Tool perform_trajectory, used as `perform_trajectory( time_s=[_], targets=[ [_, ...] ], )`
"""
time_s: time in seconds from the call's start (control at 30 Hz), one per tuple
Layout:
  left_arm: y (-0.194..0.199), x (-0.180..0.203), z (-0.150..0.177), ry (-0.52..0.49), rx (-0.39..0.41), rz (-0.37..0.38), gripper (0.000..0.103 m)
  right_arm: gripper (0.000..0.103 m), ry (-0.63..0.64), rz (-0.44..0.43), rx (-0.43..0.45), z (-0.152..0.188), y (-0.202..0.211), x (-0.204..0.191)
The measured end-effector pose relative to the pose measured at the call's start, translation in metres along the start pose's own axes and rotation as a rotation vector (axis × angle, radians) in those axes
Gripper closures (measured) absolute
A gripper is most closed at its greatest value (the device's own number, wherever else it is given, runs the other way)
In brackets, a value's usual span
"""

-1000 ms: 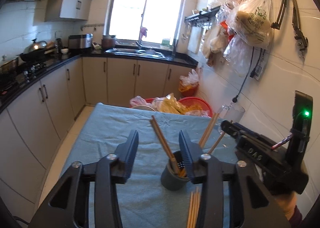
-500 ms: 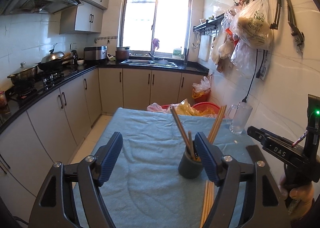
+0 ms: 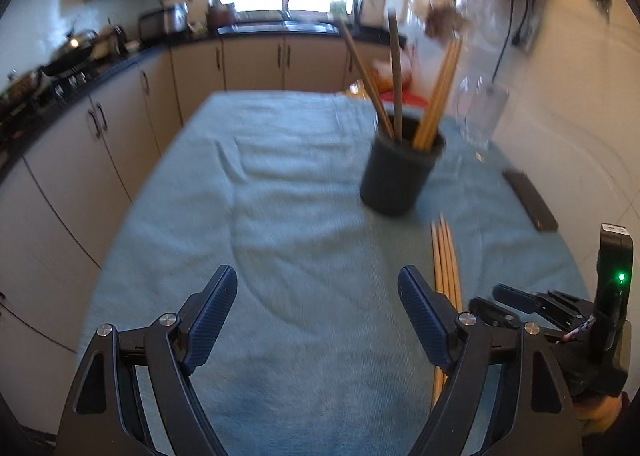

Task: Organize utensils
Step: 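Move both open grippers back to the chopsticks lying on the cloth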

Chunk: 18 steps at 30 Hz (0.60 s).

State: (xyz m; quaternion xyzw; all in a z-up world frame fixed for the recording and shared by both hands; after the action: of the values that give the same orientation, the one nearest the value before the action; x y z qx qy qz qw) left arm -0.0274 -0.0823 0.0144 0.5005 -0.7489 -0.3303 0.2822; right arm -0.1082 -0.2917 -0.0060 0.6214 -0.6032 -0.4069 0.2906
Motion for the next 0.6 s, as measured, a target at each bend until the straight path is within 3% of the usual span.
perform_trajectory(
  time_s=[0.2,0.33,0.37,0.43,0.5,0.6],
  targets=[
    [-0.019,0.007,0.014,0.012,-0.053,0.02,0.021,0.059,0.064,0.033,0.001,0.003,-0.009,-0.01],
    [-0.03,0.023,0.016,-0.001,-0.082,0.052,0.021,0.059,0.092,0.15,-0.014,-0.001,-0.014,0.002],
    [-0.032,0.028,0.017,-0.008,-0.088,0.063,0.021,0.055,0.082,0.189,-0.04,0.001,-0.017,0.01],
    [-0.037,0.041,0.019,-0.036,-0.101,0.083,0.021,0.055,-0.006,0.162,-0.028,0.002,-0.013,0.032],
    [-0.045,0.057,0.022,-0.078,-0.116,0.099,0.023,0.055,-0.053,0.194,-0.025,0.005,-0.008,0.051],
    [-0.056,0.078,0.025,-0.126,-0.155,0.147,0.036,0.055,-0.101,0.163,-0.003,0.008,-0.001,0.066]
  ],
)
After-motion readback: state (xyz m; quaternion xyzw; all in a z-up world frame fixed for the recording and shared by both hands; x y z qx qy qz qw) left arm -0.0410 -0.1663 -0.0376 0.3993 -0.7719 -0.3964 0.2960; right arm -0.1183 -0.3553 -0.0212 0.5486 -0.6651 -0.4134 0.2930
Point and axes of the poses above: each gripper's, at about its wrist camera, not at the fingertips, and y roughly against the way its jaws point, x to its right, z to its underside, the point moved 9 cm from there along -y, roughly the way its jaws point, and after that the axes turned 5 degrees about -x, right-handed, at the moved point
